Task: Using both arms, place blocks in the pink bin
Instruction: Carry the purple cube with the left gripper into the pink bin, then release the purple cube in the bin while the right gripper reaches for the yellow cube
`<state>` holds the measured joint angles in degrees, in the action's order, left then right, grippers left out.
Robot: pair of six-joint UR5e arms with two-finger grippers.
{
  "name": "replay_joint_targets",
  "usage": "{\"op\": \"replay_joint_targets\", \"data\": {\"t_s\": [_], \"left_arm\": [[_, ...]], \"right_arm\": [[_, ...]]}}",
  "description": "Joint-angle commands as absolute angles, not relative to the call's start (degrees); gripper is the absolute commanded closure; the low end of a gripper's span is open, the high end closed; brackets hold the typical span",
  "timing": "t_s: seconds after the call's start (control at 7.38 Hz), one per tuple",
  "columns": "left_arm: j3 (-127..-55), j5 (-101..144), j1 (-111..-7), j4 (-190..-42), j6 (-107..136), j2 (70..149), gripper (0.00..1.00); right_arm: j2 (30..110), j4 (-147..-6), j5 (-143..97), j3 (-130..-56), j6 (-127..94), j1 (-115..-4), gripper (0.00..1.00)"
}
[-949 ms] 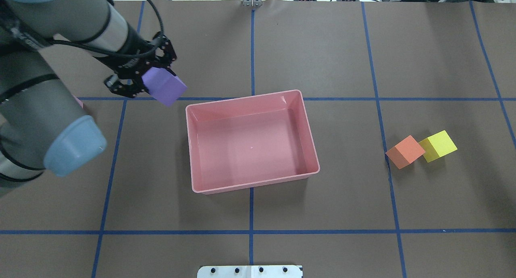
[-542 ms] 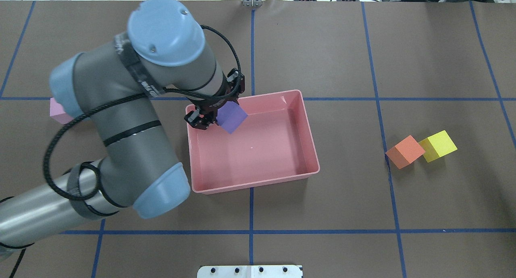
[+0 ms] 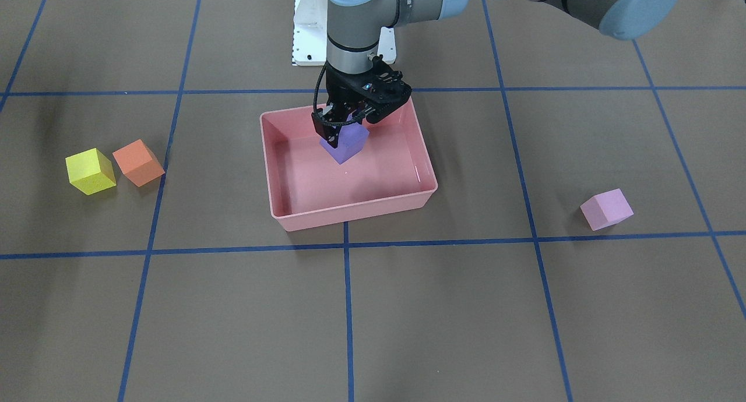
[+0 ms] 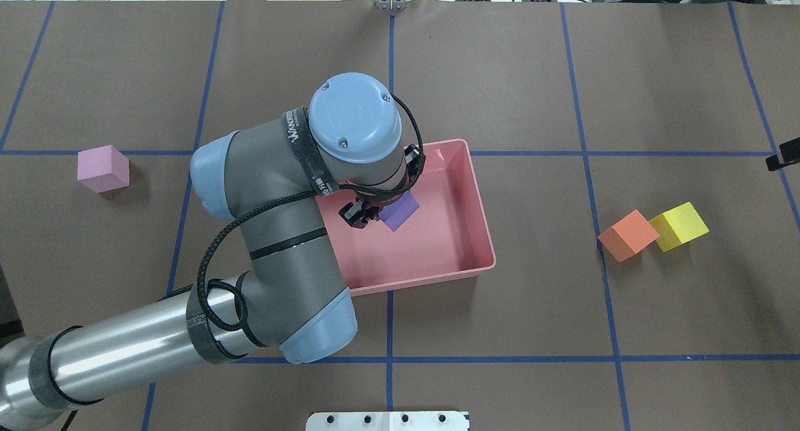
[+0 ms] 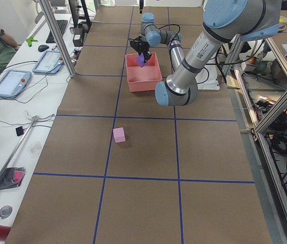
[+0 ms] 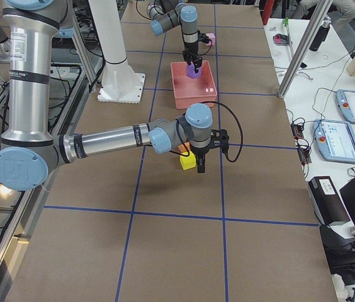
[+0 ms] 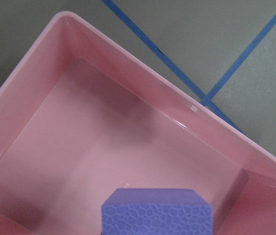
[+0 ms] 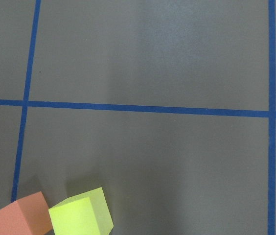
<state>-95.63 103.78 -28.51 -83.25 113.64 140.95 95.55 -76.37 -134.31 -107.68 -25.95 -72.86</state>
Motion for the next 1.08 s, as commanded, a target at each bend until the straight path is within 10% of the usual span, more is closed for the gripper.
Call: {"op": "replay_joint_targets", "data": {"t_s": [0.0, 0.95], "left_arm": [[-95.7, 103.5, -28.0, -83.1, 113.2, 141.2, 0.00], [-95.8, 103.4, -30.1, -83.0, 110.7, 140.9, 0.00]], "right_arm": [[95.0, -76.2, -130.3, -109.2, -30.4, -66.1, 0.00], [89.4, -76.4, -126.0, -106.4, -26.2, -54.5, 0.00]]}}
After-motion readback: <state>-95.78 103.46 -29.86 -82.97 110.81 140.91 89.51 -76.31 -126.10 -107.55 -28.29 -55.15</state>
